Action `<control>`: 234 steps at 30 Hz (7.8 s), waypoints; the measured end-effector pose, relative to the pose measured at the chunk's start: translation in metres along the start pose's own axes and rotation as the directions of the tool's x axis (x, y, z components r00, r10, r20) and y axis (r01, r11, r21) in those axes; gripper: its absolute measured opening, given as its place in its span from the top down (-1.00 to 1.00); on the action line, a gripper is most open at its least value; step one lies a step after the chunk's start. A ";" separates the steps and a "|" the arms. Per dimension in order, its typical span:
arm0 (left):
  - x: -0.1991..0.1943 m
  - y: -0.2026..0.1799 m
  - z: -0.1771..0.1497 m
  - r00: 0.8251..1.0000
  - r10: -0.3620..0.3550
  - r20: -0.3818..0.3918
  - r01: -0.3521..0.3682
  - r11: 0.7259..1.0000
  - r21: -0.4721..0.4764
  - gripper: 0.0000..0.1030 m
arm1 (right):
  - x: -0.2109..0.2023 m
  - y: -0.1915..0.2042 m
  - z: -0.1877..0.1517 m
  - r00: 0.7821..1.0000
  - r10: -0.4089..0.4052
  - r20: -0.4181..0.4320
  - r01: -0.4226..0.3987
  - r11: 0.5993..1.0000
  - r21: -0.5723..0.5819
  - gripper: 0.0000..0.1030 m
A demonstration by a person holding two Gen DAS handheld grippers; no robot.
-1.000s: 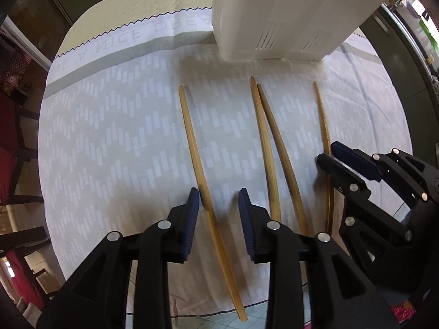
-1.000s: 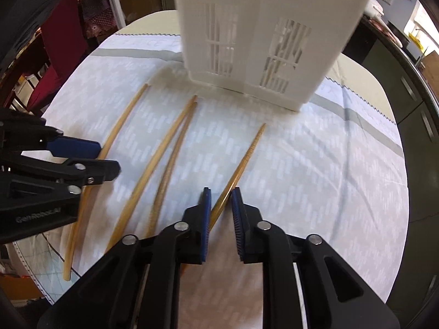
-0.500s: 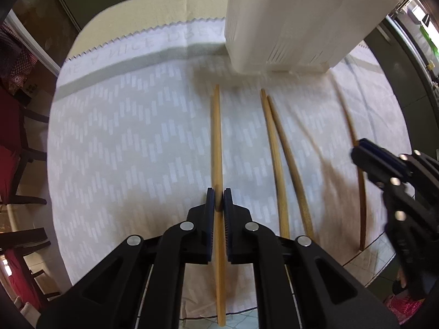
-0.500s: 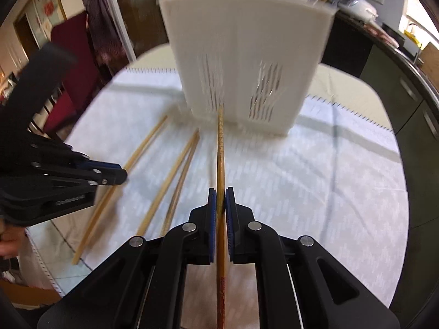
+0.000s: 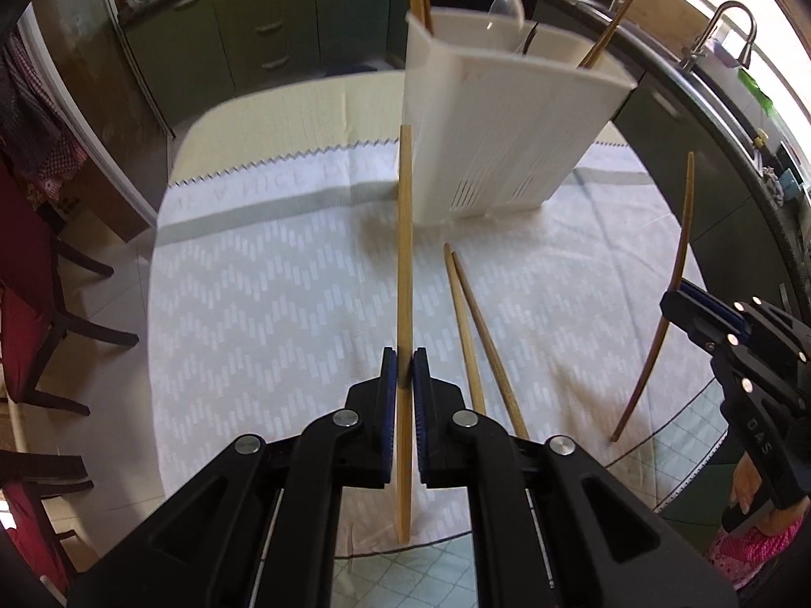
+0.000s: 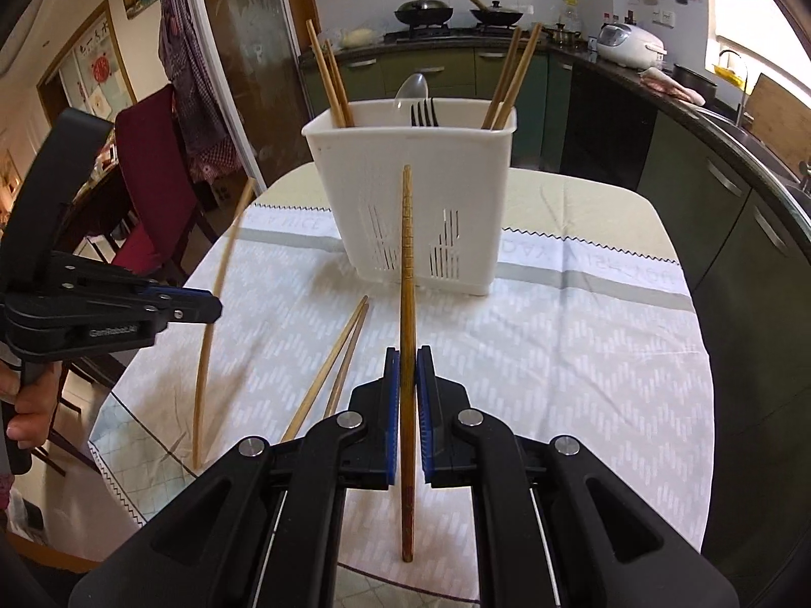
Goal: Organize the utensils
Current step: 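Lift both held chopsticks upright toward the white caddy, then drop the chopsticks into the caddy by opening both tools, then move both tools down toward the last two chopsticks, then grasp the last chopstick with the right tool while the left grasps the other, then lift both held chopsticks upright toward the white caddy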
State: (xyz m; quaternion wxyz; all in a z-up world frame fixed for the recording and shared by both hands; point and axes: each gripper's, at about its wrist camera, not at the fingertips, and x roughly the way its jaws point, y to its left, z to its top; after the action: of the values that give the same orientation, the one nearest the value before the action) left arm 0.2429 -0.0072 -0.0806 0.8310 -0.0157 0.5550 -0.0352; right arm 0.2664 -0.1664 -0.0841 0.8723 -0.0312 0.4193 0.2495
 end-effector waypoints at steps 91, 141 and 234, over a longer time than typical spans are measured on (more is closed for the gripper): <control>-0.076 -0.030 0.113 0.949 0.003 0.316 -0.016 0.999 0.038 0.64 | -0.119 -0.016 0.186 0.884 -0.063 0.464 0.025 0.996 0.088 0.85; 0.104 -0.057 0.004 0.981 0.061 -0.184 -0.053 0.997 0.047 0.77 | -0.024 -0.062 -0.031 0.995 -0.026 0.096 0.006 0.979 0.206 0.60; -0.058 -0.020 -0.014 0.974 -0.013 0.226 0.009 1.000 0.021 0.88 | -0.054 -0.026 -0.023 0.993 -0.011 0.119 0.000 0.996 0.089 0.85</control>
State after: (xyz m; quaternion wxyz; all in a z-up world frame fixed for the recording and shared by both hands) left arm 0.2069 -0.0225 -0.0313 0.8887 -0.0146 0.4561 -0.0432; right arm 0.2335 -0.2172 -0.0623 0.8971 0.0215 0.3768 0.2298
